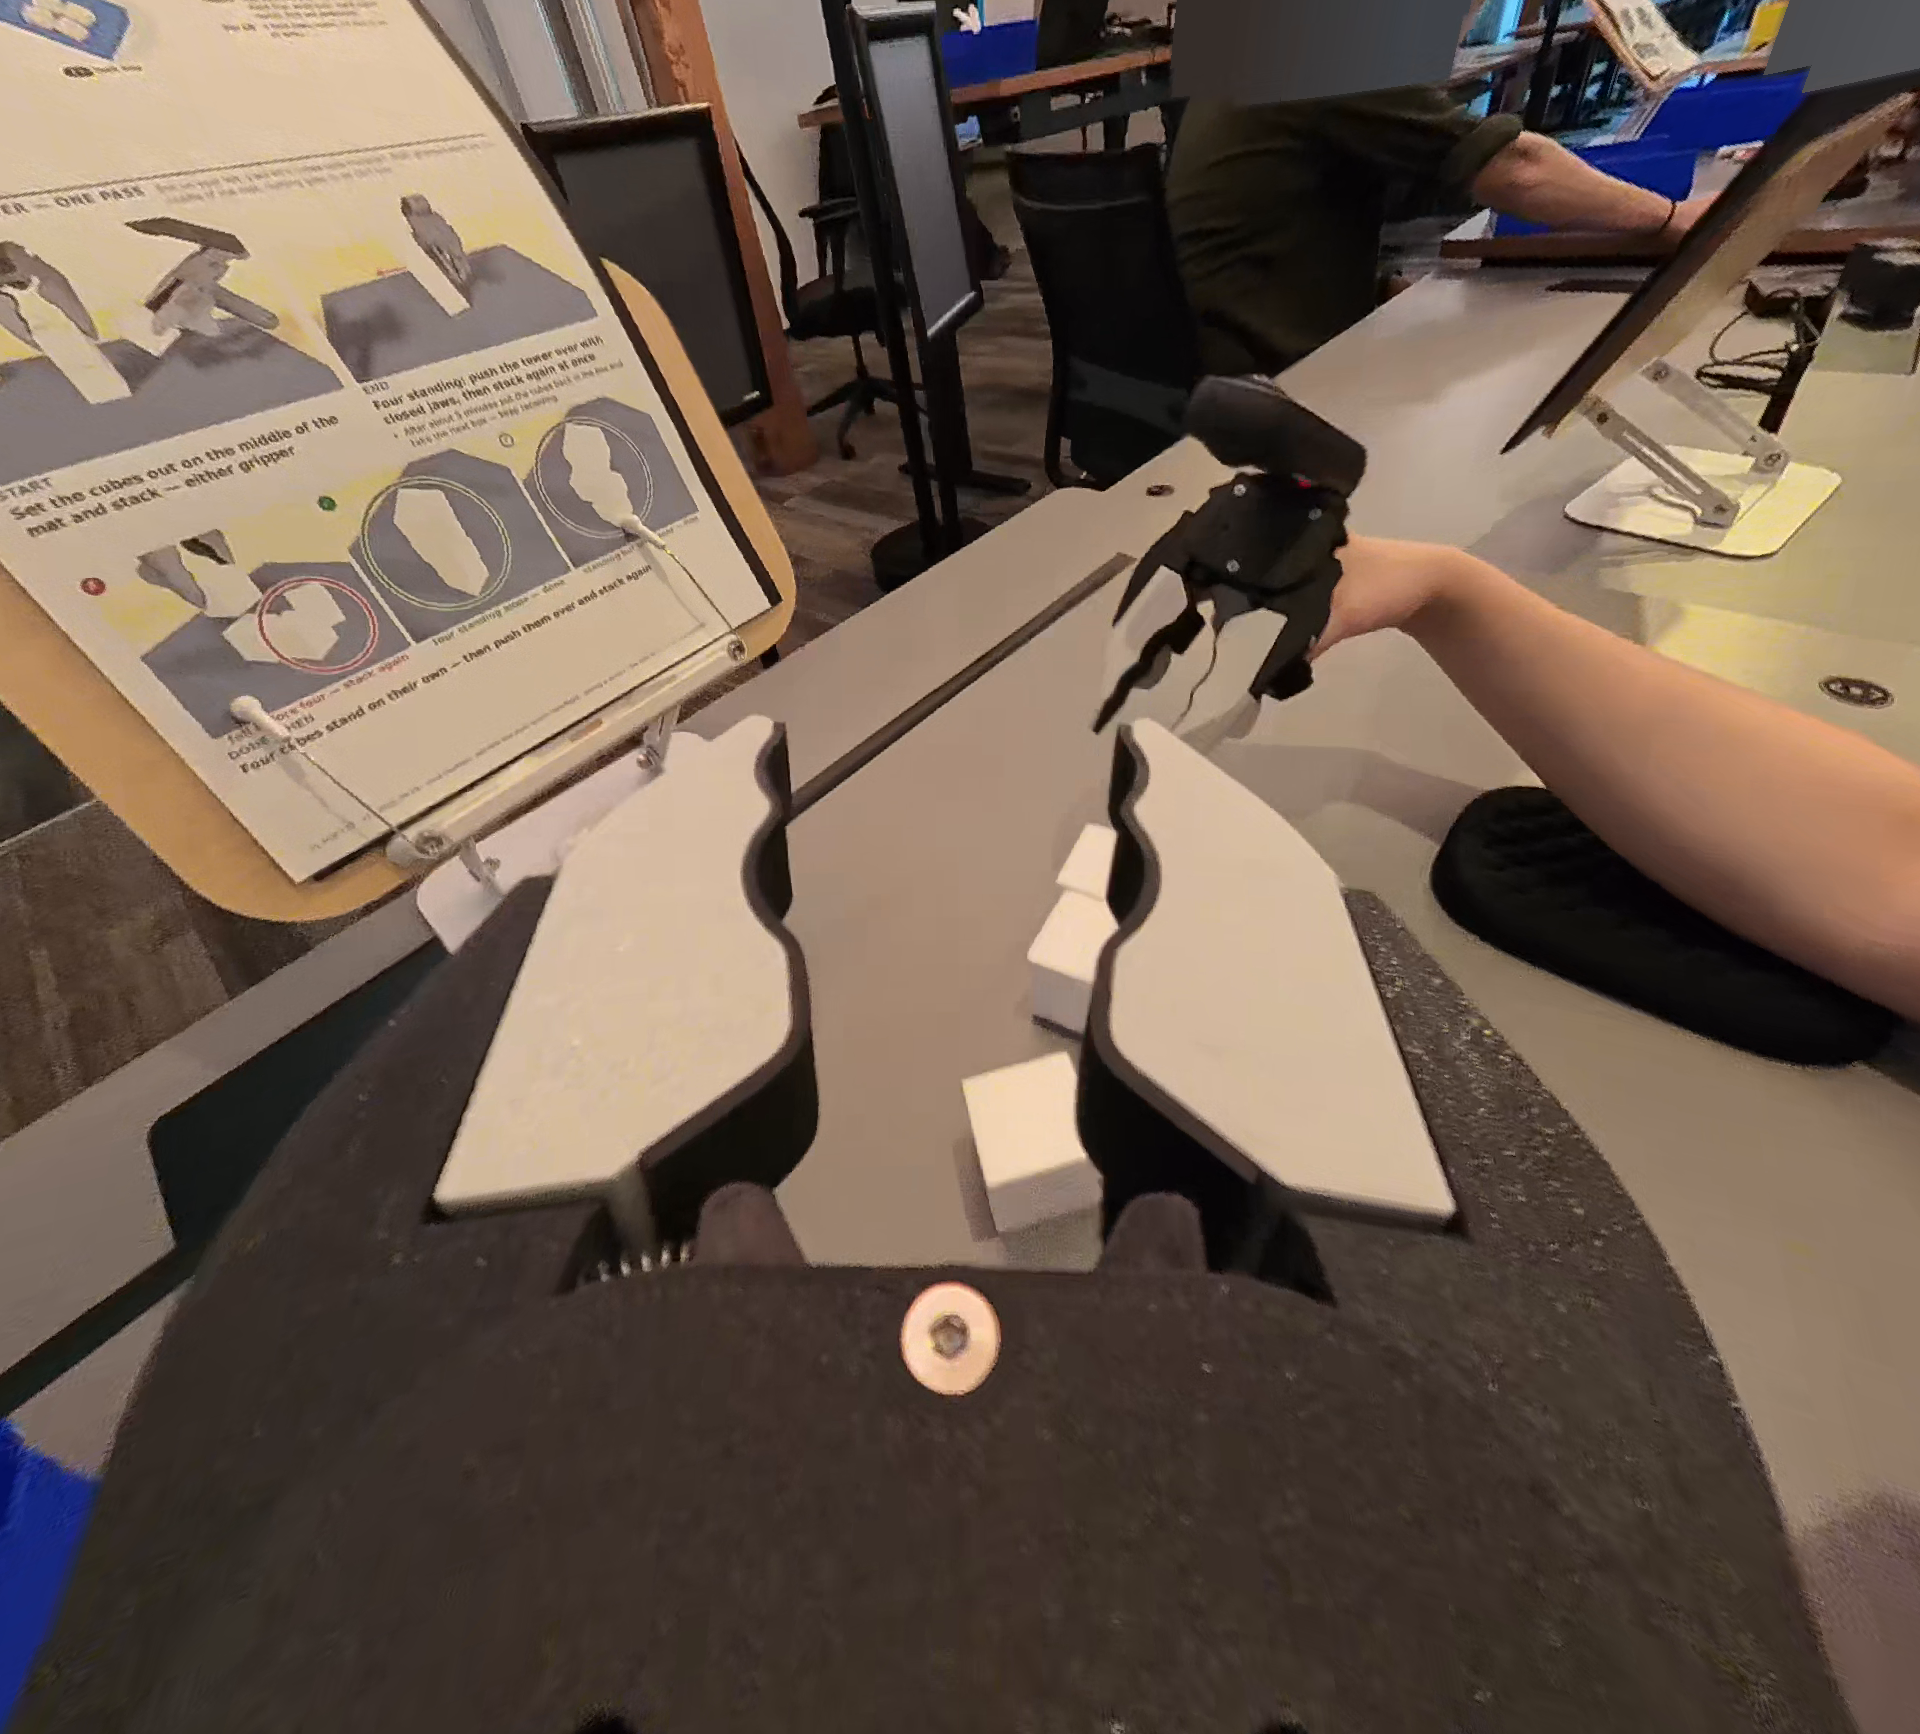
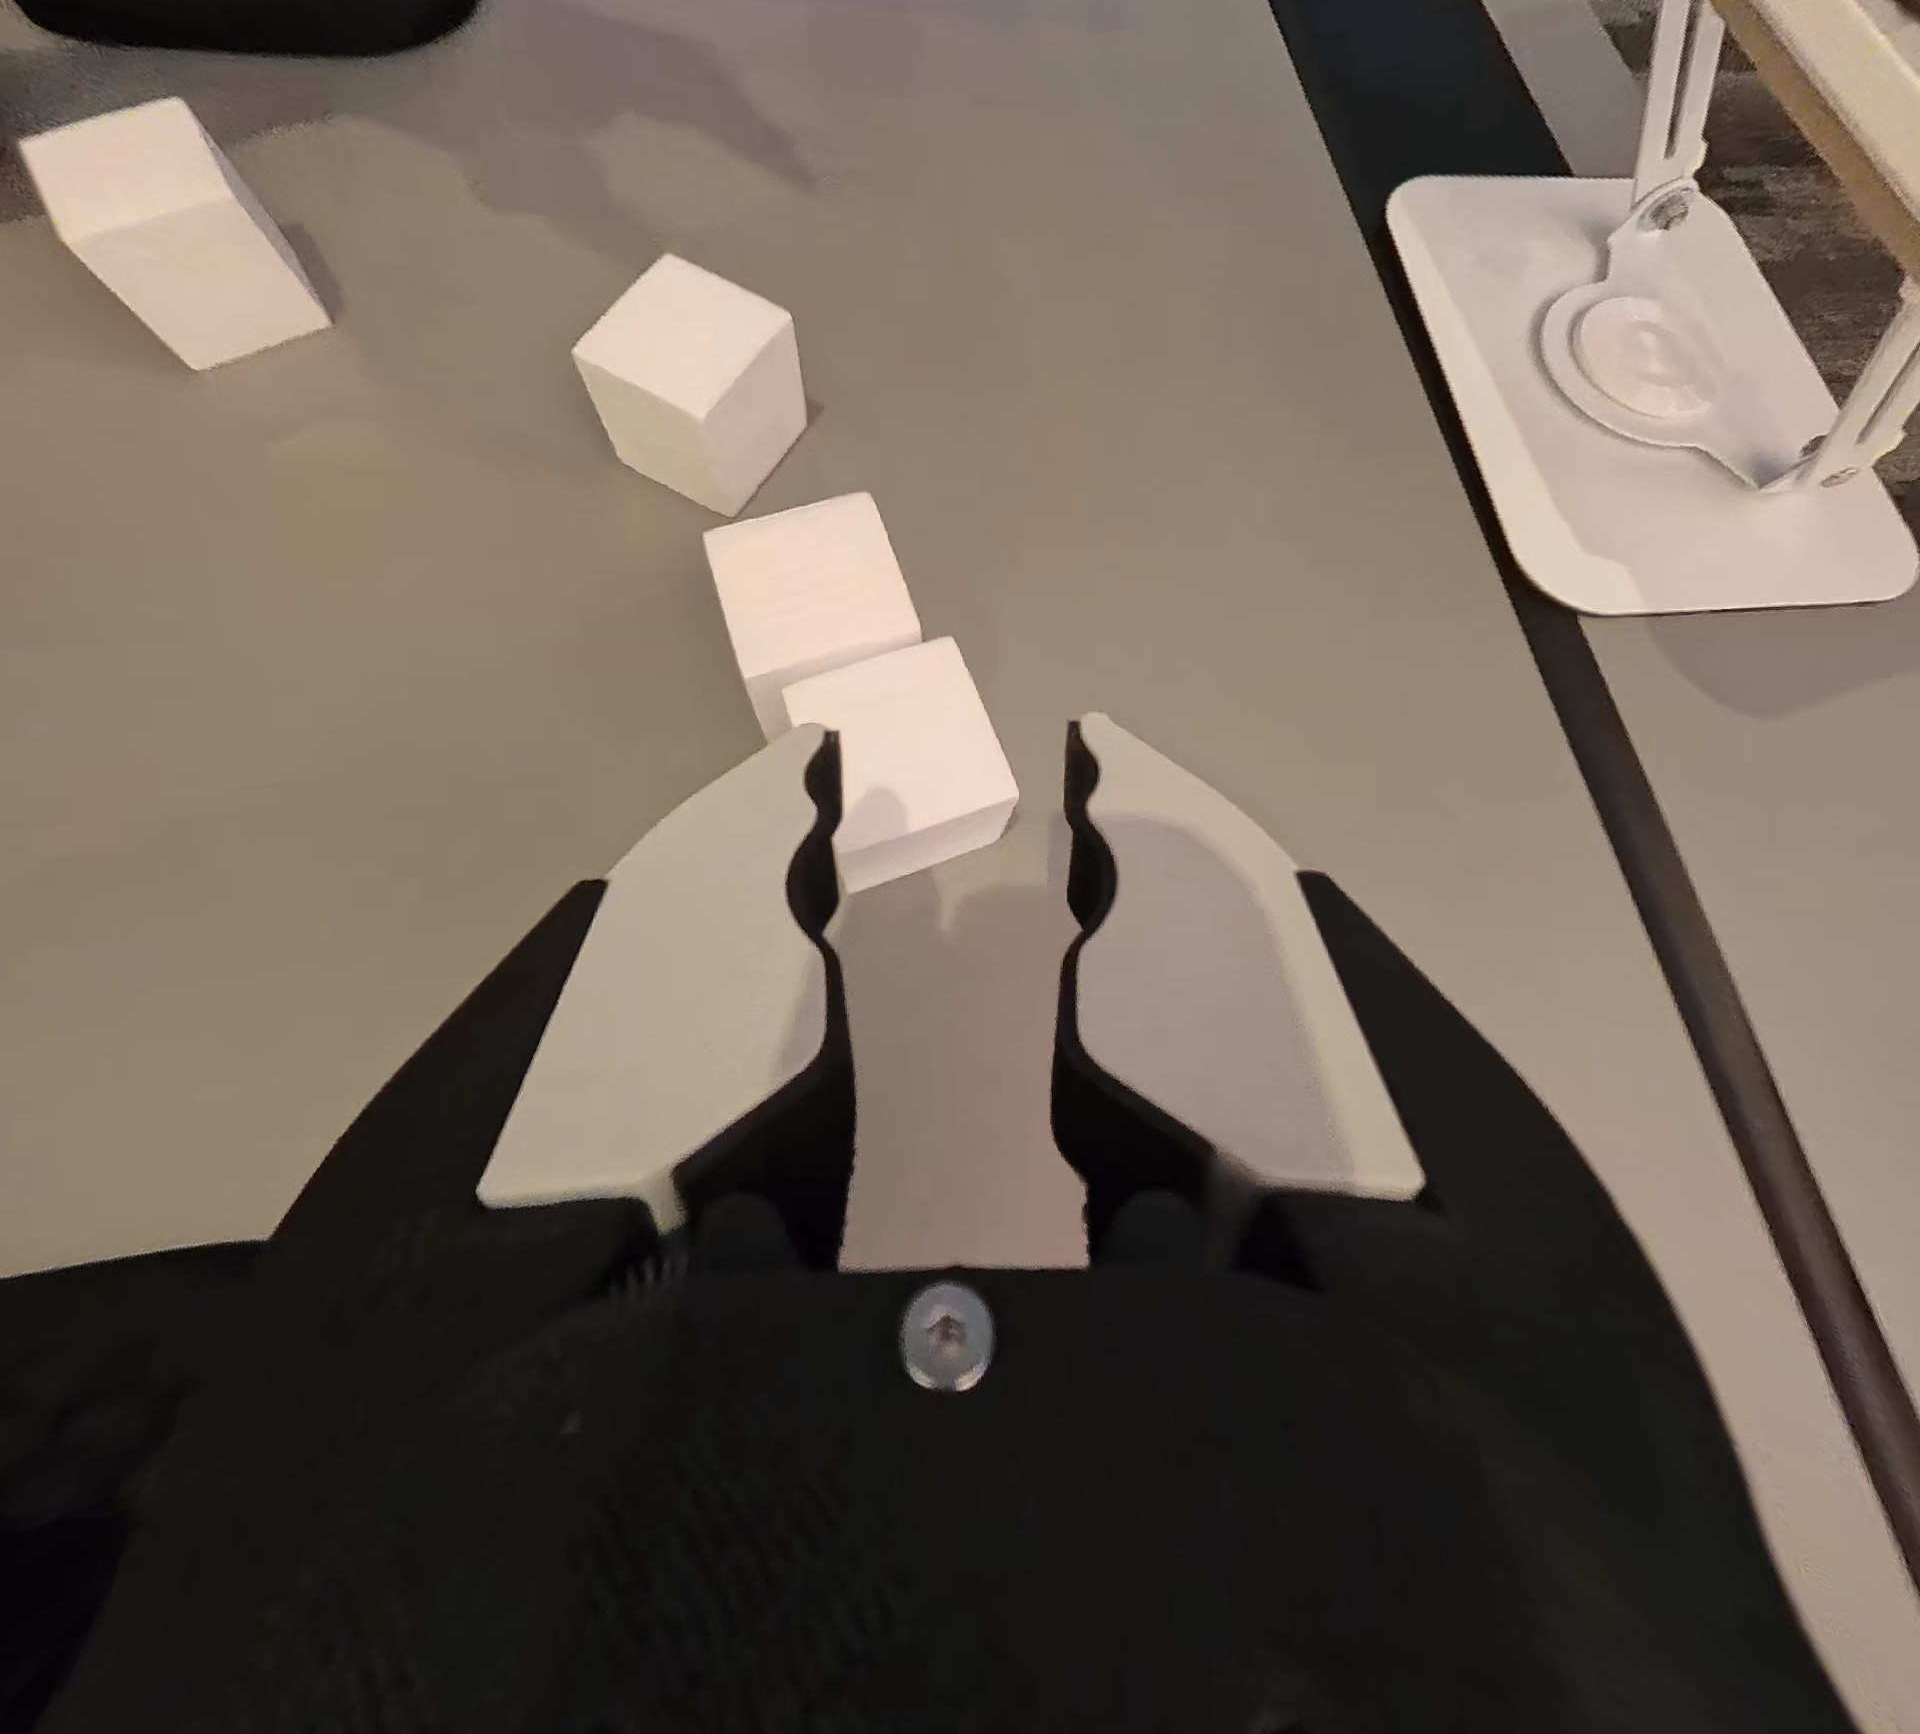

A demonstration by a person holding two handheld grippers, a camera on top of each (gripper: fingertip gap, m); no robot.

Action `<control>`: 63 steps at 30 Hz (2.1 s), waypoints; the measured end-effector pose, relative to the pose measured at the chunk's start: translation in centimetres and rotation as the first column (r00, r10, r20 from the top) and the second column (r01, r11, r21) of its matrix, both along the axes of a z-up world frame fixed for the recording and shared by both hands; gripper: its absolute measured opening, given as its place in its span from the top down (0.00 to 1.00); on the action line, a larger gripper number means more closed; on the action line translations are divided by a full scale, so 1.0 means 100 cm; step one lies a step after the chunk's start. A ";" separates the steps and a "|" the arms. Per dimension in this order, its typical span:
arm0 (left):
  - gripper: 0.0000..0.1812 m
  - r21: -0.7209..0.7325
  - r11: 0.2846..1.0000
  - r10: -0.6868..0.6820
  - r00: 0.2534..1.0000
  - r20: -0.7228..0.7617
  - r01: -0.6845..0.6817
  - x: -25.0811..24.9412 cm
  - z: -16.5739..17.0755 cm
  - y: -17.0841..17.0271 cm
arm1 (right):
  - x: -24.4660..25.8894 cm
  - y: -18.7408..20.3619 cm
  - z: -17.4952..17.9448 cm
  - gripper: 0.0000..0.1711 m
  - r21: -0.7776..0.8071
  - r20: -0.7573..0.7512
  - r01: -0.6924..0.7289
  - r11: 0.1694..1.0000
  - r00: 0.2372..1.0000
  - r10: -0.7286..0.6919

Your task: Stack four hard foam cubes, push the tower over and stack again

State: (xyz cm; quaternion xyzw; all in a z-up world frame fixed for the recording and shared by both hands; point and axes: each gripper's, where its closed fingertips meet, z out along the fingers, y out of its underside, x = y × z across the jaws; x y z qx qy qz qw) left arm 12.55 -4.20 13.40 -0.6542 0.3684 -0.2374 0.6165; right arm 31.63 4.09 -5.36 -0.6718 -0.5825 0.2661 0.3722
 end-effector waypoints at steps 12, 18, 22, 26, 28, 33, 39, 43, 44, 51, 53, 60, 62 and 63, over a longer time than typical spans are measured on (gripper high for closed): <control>0.59 -0.208 0.978 -0.034 0.996 -0.082 0.016 -0.064 -0.180 -0.092 | -0.010 0.005 -0.029 0.61 -0.090 -0.007 -0.022 0.996 1.000 0.021; 0.53 -0.295 0.952 -0.141 0.975 -0.170 0.086 -0.052 -0.226 -0.120 | -0.010 0.005 -0.056 0.57 -0.128 0.045 -0.009 0.992 0.999 0.015; 0.55 -0.335 0.941 -0.154 0.946 -0.287 0.052 -0.046 -0.258 -0.118 | -0.012 0.003 -0.068 0.53 -0.137 0.073 -0.015 0.990 0.997 0.025; 0.69 -0.336 0.940 -0.151 0.953 -0.261 0.057 -0.039 -0.261 -0.111 | -0.018 0.004 -0.074 0.55 -0.120 0.081 -0.029 0.992 0.996 0.039; 0.69 -0.306 0.951 -0.137 0.955 -0.263 0.053 -0.039 -0.253 -0.103 | -0.021 0.004 -0.076 0.57 -0.111 0.089 -0.040 0.993 0.995 0.050; 0.69 -0.230 0.964 -0.186 0.960 -0.210 0.136 -0.012 -0.201 -0.069 | -0.016 0.000 -0.077 0.64 -0.136 0.100 -0.068 0.988 0.992 0.082; 0.69 -0.179 0.959 -0.258 0.933 -0.250 0.218 0.066 -0.164 0.002 | 0.035 0.007 -0.045 0.64 -0.146 0.005 0.046 0.988 0.999 -0.046; 0.69 -0.228 0.928 -0.350 0.901 -0.257 0.296 0.115 -0.171 0.030 | 0.070 0.009 -0.013 0.64 -0.109 -0.094 0.123 0.986 0.987 -0.133; 0.69 -0.233 0.923 -0.363 0.894 -0.264 0.306 0.123 -0.174 0.035 | 0.077 0.009 -0.008 0.64 -0.099 -0.111 0.139 0.985 0.982 -0.149; 0.69 -0.247 0.914 -0.389 0.868 -0.309 0.322 0.137 -0.194 0.055 | 0.088 0.006 0.005 0.64 -0.068 -0.123 0.151 0.986 0.980 -0.158; 0.69 -0.253 0.912 -0.391 0.868 -0.307 0.322 0.137 -0.198 0.059 | 0.085 0.006 0.004 0.64 -0.060 -0.105 0.145 0.988 0.983 -0.151; 0.68 -0.299 0.900 -0.405 0.862 -0.304 0.317 0.140 -0.213 0.062 | 0.071 0.002 0.012 0.64 -0.028 -0.089 0.117 0.993 0.989 -0.119; 0.60 -0.294 0.907 -0.388 0.873 -0.295 0.303 0.137 -0.208 0.062 | 0.061 0.000 0.022 0.64 0.004 -0.101 0.098 0.995 0.990 -0.098; 0.56 -0.287 0.914 -0.369 0.883 -0.291 0.287 0.133 -0.204 0.063 | 0.053 -0.001 0.029 0.64 0.026 -0.114 0.083 0.996 0.990 -0.079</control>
